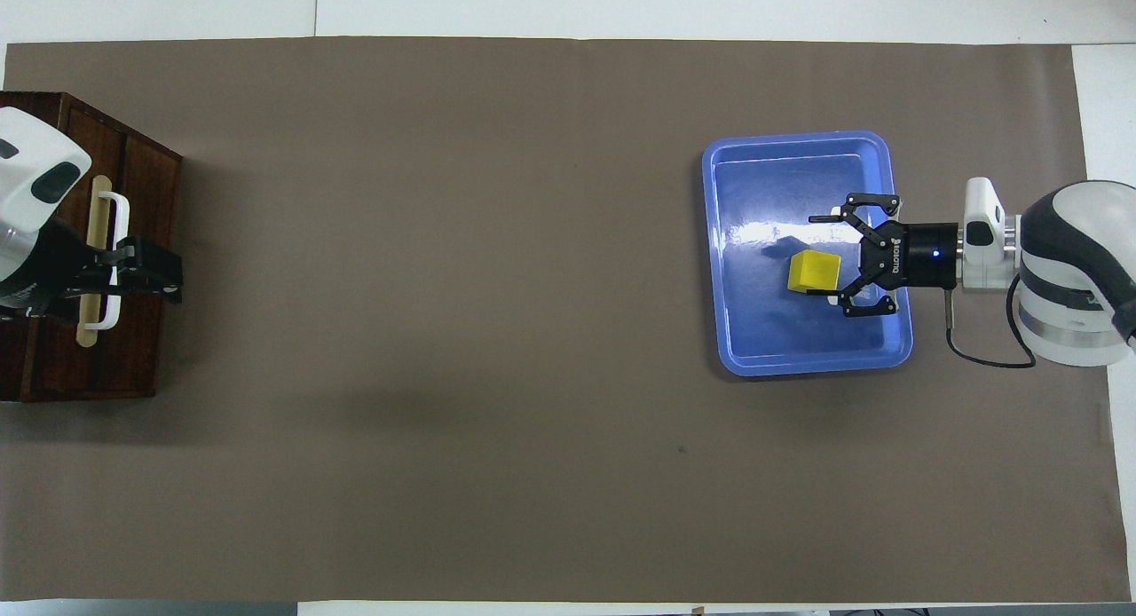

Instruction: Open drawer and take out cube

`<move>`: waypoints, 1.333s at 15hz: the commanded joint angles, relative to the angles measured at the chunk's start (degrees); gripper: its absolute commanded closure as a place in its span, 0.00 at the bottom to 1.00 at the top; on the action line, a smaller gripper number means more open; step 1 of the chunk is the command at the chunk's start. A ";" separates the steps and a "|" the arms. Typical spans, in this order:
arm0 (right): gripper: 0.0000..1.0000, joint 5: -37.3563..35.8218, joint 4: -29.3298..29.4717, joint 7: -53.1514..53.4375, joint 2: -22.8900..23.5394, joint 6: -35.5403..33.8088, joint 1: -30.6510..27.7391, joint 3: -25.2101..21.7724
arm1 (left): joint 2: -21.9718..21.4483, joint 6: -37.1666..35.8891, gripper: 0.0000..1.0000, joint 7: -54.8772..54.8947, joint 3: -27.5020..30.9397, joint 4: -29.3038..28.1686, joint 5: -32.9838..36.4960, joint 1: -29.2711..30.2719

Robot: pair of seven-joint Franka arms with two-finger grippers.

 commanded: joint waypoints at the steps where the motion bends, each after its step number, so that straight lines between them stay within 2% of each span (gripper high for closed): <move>1: 0.00 -8.11 1.25 15.34 -7.48 -2.94 0.72 0.16 | 3.37 -3.23 0.00 1.09 1.03 4.05 -0.81 -0.98; 3: 0.00 -14.62 4.49 27.21 -9.77 -6.54 0.63 0.59 | 2.50 -2.98 0.00 1.27 0.86 3.79 -0.81 -0.98; 5: 0.00 -19.72 9.67 36.98 -9.87 -10.33 0.63 0.77 | 2.06 -2.89 0.00 1.36 1.12 3.79 -0.81 -0.98; 7: 0.00 -22.89 12.32 44.81 -10.13 -11.48 0.72 0.86 | 1.79 -2.80 0.00 1.36 1.12 3.53 -0.81 -0.98; 11: 0.00 -32.99 17.50 62.73 -13.64 -13.33 0.89 1.30 | 1.18 -2.88 0.00 1.45 0.95 3.88 -0.81 -0.71; 14: 0.00 -40.82 18.74 74.44 -18.03 -15.96 3.09 1.56 | 0.74 -2.71 0.00 2.40 0.95 4.05 -0.64 -0.63; 16: 0.00 -42.76 20.58 82.95 -19.18 -19.72 3.09 1.56 | 0.48 -2.62 0.00 4.42 0.95 4.06 -0.37 -0.36; 20: 0.00 -52.41 26.03 103.52 -19.71 -26.95 3.35 2.00 | 0.47 -1.75 0.00 5.93 0.95 4.23 -0.46 -0.10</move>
